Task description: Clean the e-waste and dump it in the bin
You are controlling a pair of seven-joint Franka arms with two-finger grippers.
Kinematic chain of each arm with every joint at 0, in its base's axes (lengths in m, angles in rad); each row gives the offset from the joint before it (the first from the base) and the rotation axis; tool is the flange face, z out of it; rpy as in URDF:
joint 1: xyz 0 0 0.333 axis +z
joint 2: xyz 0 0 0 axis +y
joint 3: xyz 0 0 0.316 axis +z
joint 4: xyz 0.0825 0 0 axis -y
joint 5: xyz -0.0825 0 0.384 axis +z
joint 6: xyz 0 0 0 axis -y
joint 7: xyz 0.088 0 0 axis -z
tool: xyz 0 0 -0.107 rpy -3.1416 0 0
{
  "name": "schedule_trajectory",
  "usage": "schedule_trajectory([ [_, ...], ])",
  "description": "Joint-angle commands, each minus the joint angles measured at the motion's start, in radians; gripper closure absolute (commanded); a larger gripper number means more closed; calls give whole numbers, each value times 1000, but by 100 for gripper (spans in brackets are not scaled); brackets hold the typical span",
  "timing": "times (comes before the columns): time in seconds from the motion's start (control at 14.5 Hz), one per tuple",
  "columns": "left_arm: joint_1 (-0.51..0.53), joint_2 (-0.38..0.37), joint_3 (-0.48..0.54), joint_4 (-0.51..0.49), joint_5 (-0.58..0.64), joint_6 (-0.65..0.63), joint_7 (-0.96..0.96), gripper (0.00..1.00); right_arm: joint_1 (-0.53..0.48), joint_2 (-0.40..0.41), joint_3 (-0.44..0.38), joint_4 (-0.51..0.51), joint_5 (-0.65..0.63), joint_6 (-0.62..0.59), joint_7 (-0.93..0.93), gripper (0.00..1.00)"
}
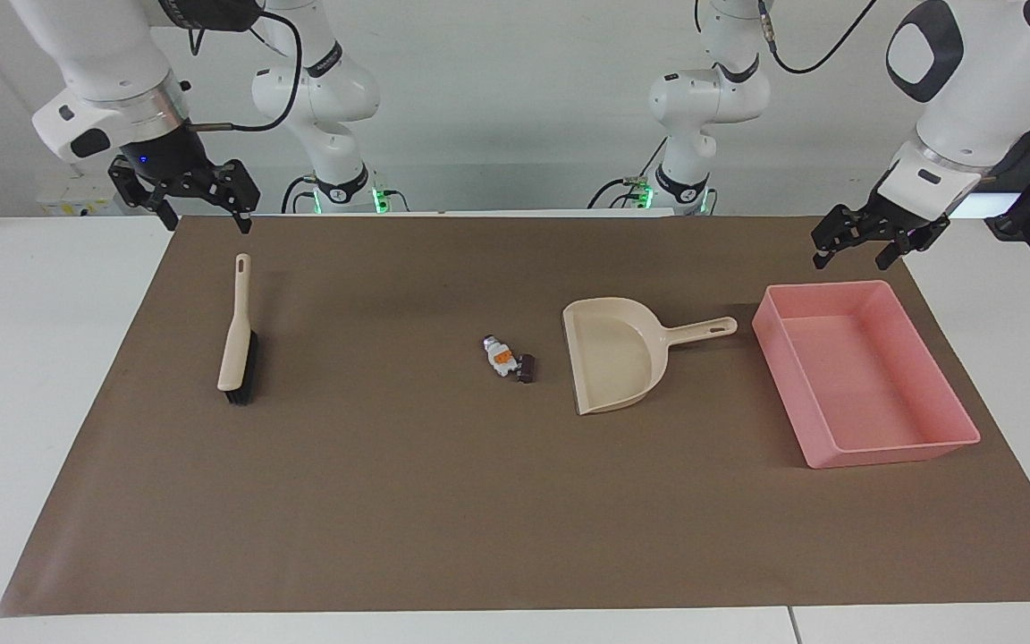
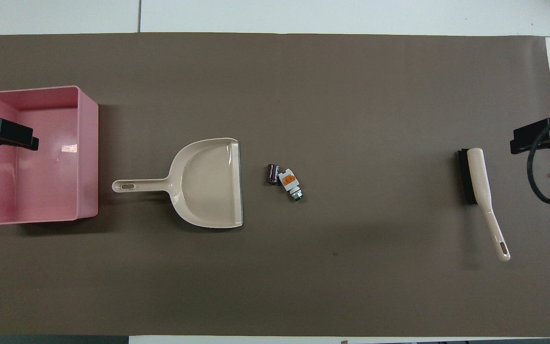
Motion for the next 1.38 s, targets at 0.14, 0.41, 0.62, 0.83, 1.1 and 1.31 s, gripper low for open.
schedule_trajectory([
  [0.14,-7,-4,9,6,12,8,6,1,-8,-3,5,-6,-5,10,-10,0],
  [0.41,-6,-4,7,1,11,11,6,1,-8,-21,5,-53,-4,16,-16,0],
  [0.62,-12,-6,6,-2,11,3,6,1,-23,-78,-4,-173,-4,56,-33,0],
  [0.83,-15,-17,3,-26,12,9,13,2,-112,-210,-9,-482,-4,244,-173,0],
  [1.1,-13,-72,3,-164,11,175,370,2,-199,-258,-13,-750,-2,399,-318,1],
  [1.31,-25,-98,1,-232,11,233,525,2,-245,-226,-13,-891,-2,592,-346,1],
])
